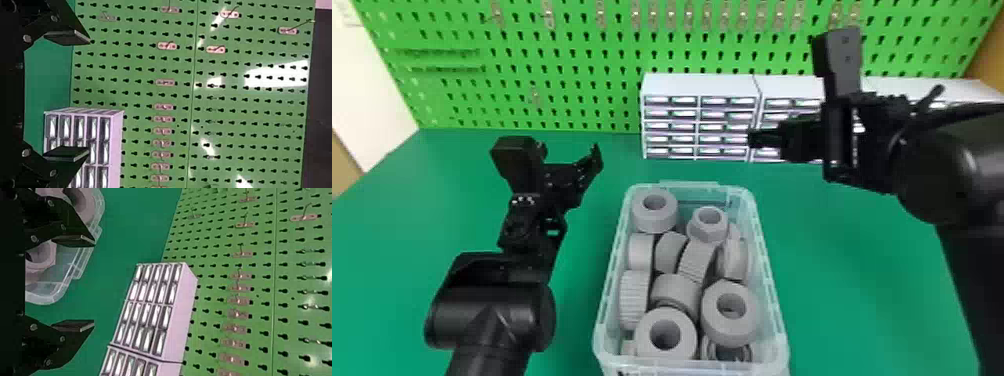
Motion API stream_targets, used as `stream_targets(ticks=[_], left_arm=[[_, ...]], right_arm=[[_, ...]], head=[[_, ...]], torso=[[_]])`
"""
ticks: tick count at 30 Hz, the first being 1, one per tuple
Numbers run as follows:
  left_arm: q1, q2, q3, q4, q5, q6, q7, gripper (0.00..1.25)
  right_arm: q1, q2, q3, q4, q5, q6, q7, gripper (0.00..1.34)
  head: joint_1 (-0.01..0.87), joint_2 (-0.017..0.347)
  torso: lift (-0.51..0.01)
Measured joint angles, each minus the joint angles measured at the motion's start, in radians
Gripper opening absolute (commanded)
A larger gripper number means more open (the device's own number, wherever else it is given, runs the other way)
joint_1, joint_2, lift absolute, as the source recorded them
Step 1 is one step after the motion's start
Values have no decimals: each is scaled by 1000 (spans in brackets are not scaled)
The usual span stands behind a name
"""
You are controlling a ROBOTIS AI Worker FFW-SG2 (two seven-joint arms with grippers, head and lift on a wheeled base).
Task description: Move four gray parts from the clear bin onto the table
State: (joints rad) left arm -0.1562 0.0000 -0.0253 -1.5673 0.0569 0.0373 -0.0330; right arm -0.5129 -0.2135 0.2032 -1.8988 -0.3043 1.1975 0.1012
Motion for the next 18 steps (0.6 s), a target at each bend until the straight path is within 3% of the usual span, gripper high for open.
stream_targets(ticks=[18], left_arm=[[-4,0,-2,0,3,13,0,965]], right_arm=[[-109,9,104,143,-40,44,1,807]], head=[[693,72]], torso=[[-52]])
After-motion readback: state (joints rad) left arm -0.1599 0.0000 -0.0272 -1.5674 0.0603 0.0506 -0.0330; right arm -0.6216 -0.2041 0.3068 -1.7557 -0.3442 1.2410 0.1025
